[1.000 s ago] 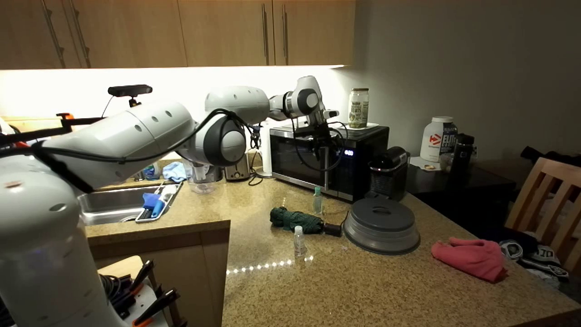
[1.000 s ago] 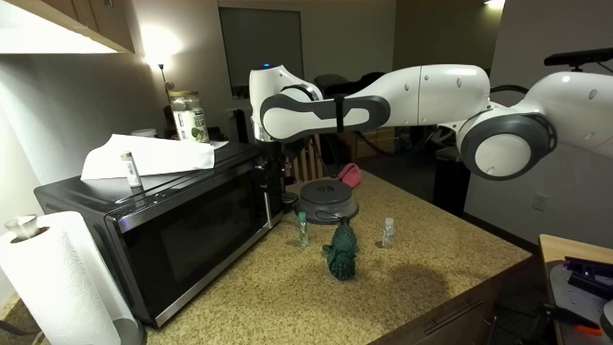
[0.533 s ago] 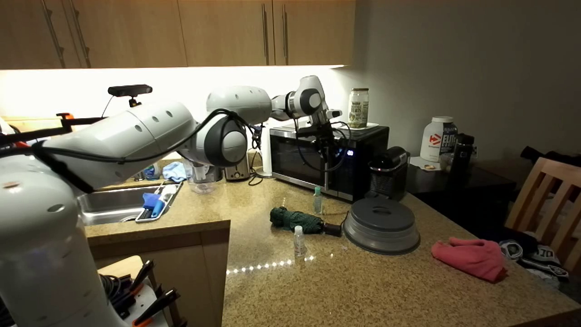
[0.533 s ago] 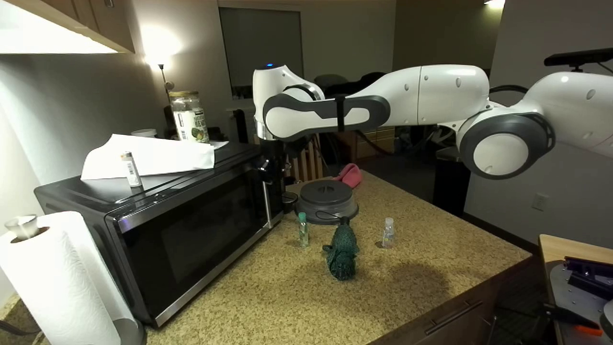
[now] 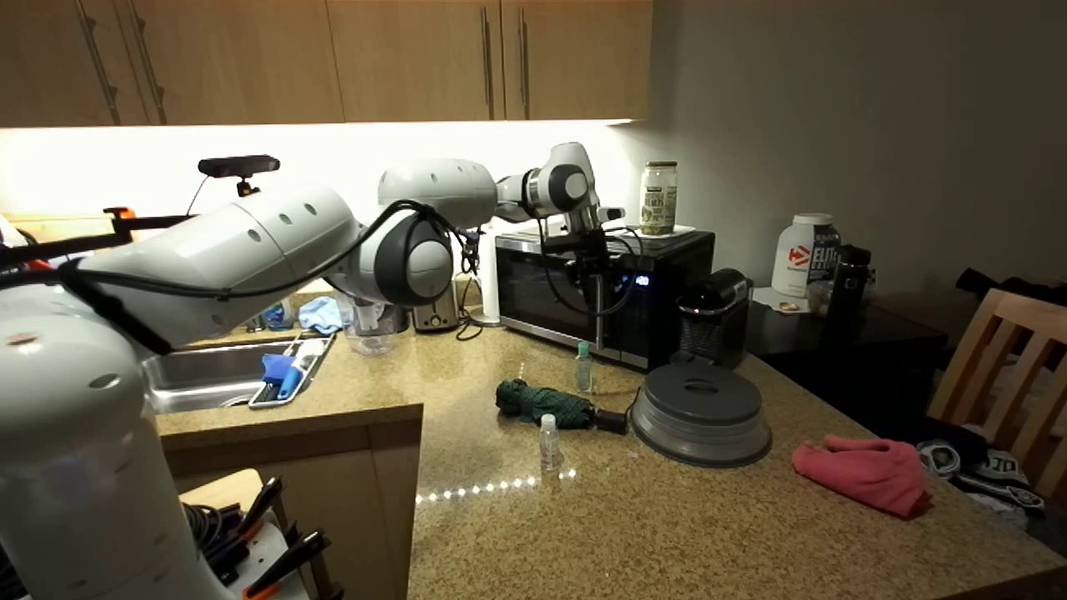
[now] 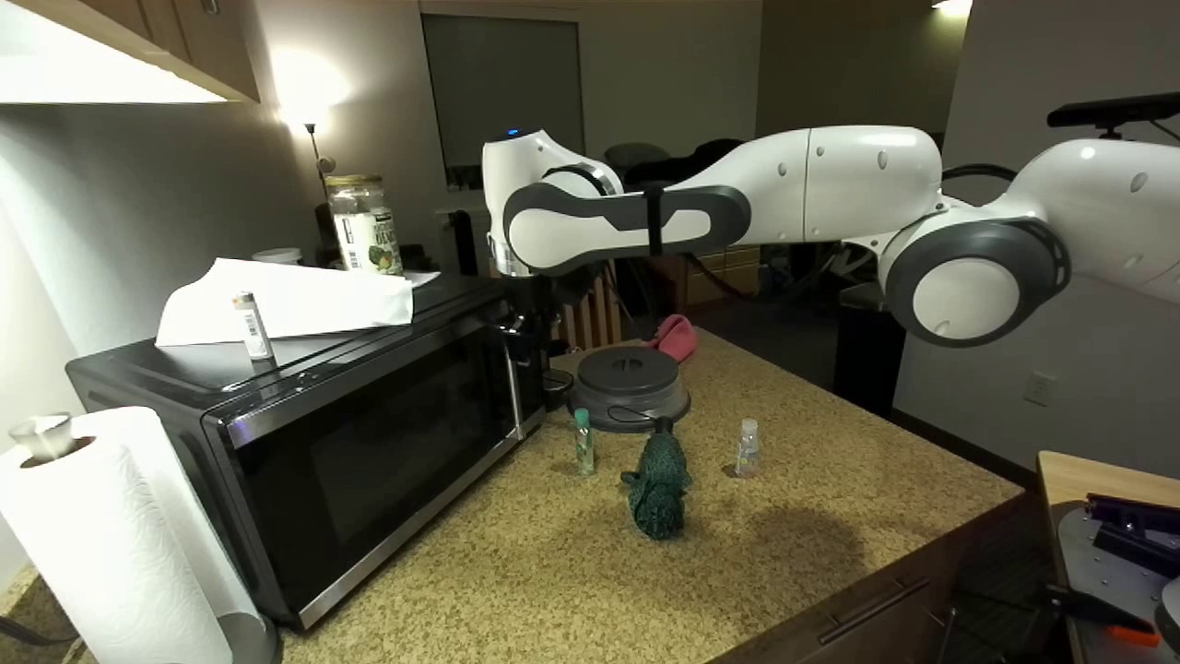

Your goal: Open the microwave

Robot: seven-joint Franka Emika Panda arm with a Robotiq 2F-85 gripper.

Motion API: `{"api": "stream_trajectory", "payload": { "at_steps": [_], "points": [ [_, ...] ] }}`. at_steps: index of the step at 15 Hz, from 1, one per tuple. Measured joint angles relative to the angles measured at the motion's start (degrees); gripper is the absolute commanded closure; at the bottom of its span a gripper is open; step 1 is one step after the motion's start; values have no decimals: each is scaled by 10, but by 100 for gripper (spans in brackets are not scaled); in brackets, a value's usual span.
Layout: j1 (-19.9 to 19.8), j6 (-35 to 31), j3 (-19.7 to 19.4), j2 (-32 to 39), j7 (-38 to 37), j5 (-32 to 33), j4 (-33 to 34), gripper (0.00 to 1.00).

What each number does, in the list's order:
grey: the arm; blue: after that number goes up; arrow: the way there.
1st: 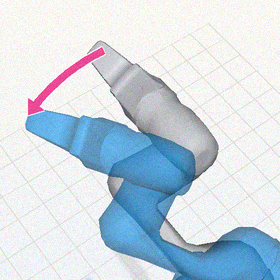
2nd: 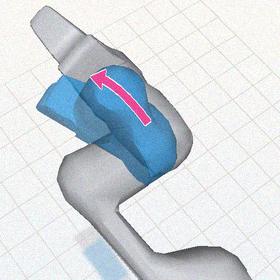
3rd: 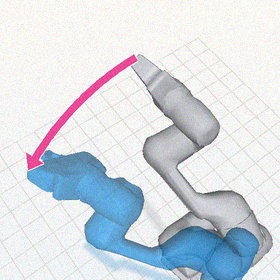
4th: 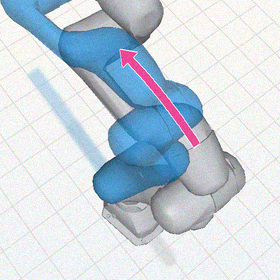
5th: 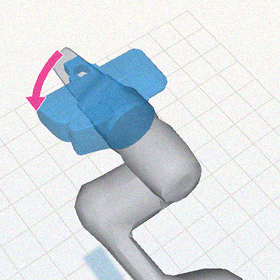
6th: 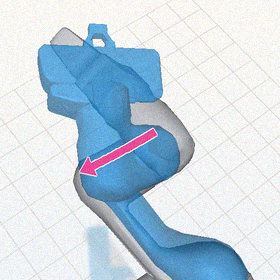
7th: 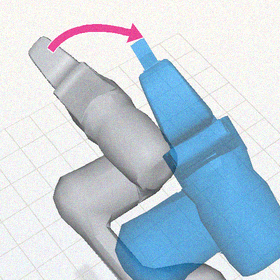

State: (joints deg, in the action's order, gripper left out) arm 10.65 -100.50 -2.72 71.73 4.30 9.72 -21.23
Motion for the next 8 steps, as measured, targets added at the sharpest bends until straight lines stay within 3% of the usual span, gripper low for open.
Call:
{"api": "stream_trajectory", "payload": {
  "at_steps": [3, 8],
  "points": [
    [0, 0, 0, 0, 12, 0, 0, 0],
    [1, -66, 2, 0, 22, 0, 1, 0]
  ]
}}
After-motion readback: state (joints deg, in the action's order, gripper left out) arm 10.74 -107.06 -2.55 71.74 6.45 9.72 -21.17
